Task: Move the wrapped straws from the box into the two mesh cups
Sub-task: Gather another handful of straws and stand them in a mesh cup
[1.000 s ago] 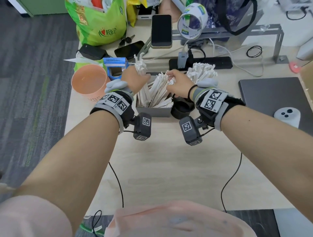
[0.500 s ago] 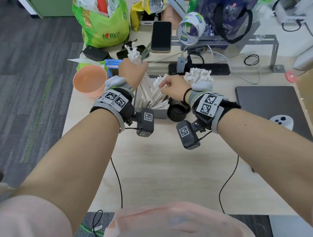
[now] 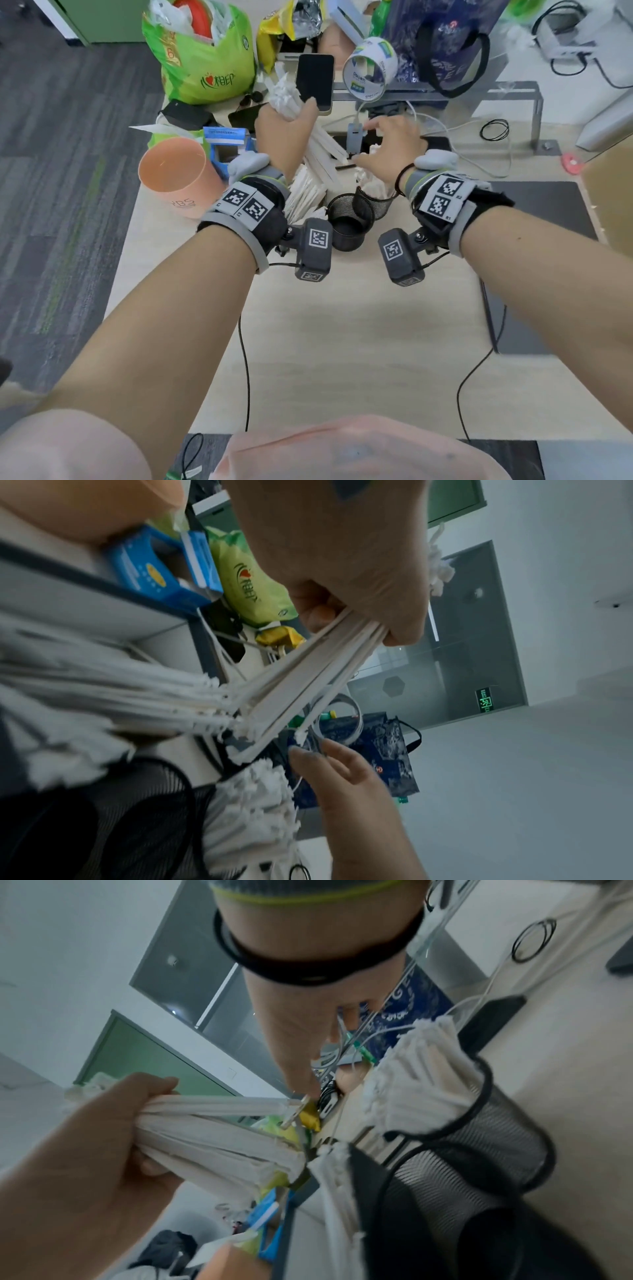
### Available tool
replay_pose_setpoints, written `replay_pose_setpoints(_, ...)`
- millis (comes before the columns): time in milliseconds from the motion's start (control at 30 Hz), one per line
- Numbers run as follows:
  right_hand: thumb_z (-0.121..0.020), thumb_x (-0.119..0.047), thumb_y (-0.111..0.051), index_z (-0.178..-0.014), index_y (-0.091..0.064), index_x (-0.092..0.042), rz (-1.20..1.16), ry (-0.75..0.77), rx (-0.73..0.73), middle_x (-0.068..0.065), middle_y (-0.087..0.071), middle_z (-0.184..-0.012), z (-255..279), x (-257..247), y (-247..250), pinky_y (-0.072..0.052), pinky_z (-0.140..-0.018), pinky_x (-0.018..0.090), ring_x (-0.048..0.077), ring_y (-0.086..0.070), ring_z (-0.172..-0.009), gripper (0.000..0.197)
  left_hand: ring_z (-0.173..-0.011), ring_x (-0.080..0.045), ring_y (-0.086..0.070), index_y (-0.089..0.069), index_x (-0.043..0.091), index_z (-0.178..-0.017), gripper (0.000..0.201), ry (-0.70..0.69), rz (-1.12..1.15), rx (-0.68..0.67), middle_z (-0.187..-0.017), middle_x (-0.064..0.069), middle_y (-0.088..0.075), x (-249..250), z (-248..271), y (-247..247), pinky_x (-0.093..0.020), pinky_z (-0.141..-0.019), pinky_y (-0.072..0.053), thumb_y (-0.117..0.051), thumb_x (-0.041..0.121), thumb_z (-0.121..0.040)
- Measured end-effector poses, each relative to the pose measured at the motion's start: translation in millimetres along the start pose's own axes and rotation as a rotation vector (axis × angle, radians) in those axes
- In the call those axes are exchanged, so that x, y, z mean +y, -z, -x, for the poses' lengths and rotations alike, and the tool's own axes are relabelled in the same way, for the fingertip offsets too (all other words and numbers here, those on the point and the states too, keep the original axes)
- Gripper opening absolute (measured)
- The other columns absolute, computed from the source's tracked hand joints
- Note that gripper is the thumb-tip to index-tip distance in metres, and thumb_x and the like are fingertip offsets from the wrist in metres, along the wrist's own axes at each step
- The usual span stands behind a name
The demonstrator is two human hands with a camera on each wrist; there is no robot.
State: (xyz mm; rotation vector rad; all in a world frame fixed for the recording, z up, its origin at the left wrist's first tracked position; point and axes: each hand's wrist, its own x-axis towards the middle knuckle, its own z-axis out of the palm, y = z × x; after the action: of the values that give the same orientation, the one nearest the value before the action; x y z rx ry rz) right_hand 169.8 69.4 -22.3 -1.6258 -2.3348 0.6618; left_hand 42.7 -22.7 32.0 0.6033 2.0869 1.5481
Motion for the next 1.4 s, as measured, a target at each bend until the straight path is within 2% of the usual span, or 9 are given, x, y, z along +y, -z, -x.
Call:
replay_pose_setpoints(133,-0.051,-0.063,-0.07,-0.137,-0.034,-0.026,0.175,-0.06,-0.238,0.012,-0.04,-0.14,-8,23,-17,-0.033,-0.107,0.049,0.036,-0.036,-0.13,0.1,-0.058,0.003,-0.044,-0.035,0.027,-0.059,0.04,0.041,0.023,-0.014,-0.059,0.014,-0.045,-4,14,-20,-0.02,-0.058,-0.041,-0.068,0.027,-0.082)
replay_pose_setpoints(267,-0.061,-0.048,-0.076,-0.146,-0.018,-0.023,0.182,-0.089,-0.238,0.018,-0.022,-0.152,-9,28,-23,-0.028,-0.112,0.049,0.044,-0.022,-0.138,0.106,-0.074,-0.015,-0.059,-0.042,0.028,-0.056,0.036,0.048,-0.01,-0.001,-0.059,0.012,-0.049,-12,12,-31,-0.039,-0.076,-0.058,-0.072,0.029,-0.076)
replay_pose_setpoints(500,-0.081,-0.03,-0.052,-0.128,-0.044,-0.017,0.107,-0.057,-0.235,0.02,-0.046,-0.127,-27,39,-23,-0.041,-0.093,0.04,0.043,-0.049,-0.113,0.05,-0.074,-0.015,-0.06,-0.04,0.029,-0.057,0.037,0.056,-0.062,0.068,-0.06,0.015,-0.048,-18,12,-54,-0.029,-0.074,-0.053,-0.073,0.032,-0.074)
replay_pose_setpoints(667,-0.08,-0.036,-0.058,-0.119,-0.048,-0.011,0.042,-0.016,-0.199,0.018,-0.054,-0.12,-35,55,-23,-0.036,-0.074,0.031,0.036,-0.056,-0.105,0.048,-0.039,-0.002,-0.051,-0.04,0.027,-0.051,0.042,0.036,-0.127,0.039,-0.038,0.011,-0.052,-28,4,-65,-0.021,-0.045,-0.043,-0.074,0.032,-0.073)
replay_pose_setpoints(967,-0.088,-0.024,-0.046,-0.114,-0.05,-0.006,-0.058,0.014,-0.226,0.02,-0.063,-0.108,-37,55,-19,-0.036,-0.062,0.033,0.037,-0.061,-0.095,0.031,-0.024,-0.003,-0.05,-0.048,0.023,-0.049,0.035,0.011,-0.183,-0.023,-0.047,0.008,-0.055,-45,-8,-88,-0.021,-0.041,-0.042,-0.072,0.034,-0.073)
replay_pose_setpoints(1033,-0.09,-0.024,-0.044,-0.114,-0.048,-0.003,-0.109,0.01,-0.261,0.021,-0.061,-0.11,-36,54,-16,-0.044,-0.058,0.043,0.038,-0.062,-0.09,0.032,-0.027,-0.004,-0.053,-0.056,0.017,-0.054,0.029,-0.017,-0.171,-0.061,-0.048,0.004,-0.058,-51,-11,-94,-0.019,-0.039,-0.041,-0.071,0.034,-0.074)
replay_pose_setpoints(1167,-0.088,-0.017,-0.042,-0.111,-0.048,-0.004,-0.164,0.008,-0.275,0.021,-0.06,-0.107,-32,58,-9,-0.05,-0.056,0.04,0.039,-0.064,-0.088,0.027,-0.041,-0.016,-0.063,-0.057,0.012,-0.06,0.029,-0.06,-0.256,-0.162,-0.054,-0.002,-0.06,-67,-11,-107,-0.016,-0.037,-0.04,-0.07,0.033,-0.075)
replay_pose_setpoints(1300,-0.087,-0.019,-0.047,-0.115,-0.049,-0.007,-0.191,0.014,-0.296,0.019,-0.061,-0.112,-30,61,-6,-0.057,-0.07,0.05,0.038,-0.063,-0.09,0.031,-0.077,-0.025,-0.064,-0.062,0.012,-0.074,0.024,-0.073,-0.629,-0.297,-0.075,-0.011,-0.064,-70,-5,-121,-0.032,-0.07,-0.051,-0.066,0.034,-0.081)
replay_pose_setpoints(1400,-0.083,-0.024,-0.056,-0.127,-0.044,-0.016,-0.313,-0.011,-0.293,0.012,-0.06,-0.119,-29,65,-2,-0.059,-0.054,0.028,0.026,-0.063,-0.091,0.046,-0.097,-0.033,-0.063,-0.066,0.002,-0.09,0.032,-0.185,-0.618,-0.412,-0.099,-0.023,-0.065,-71,-3,-121,-0.037,-0.079,-0.049,-0.066,0.027,-0.071)
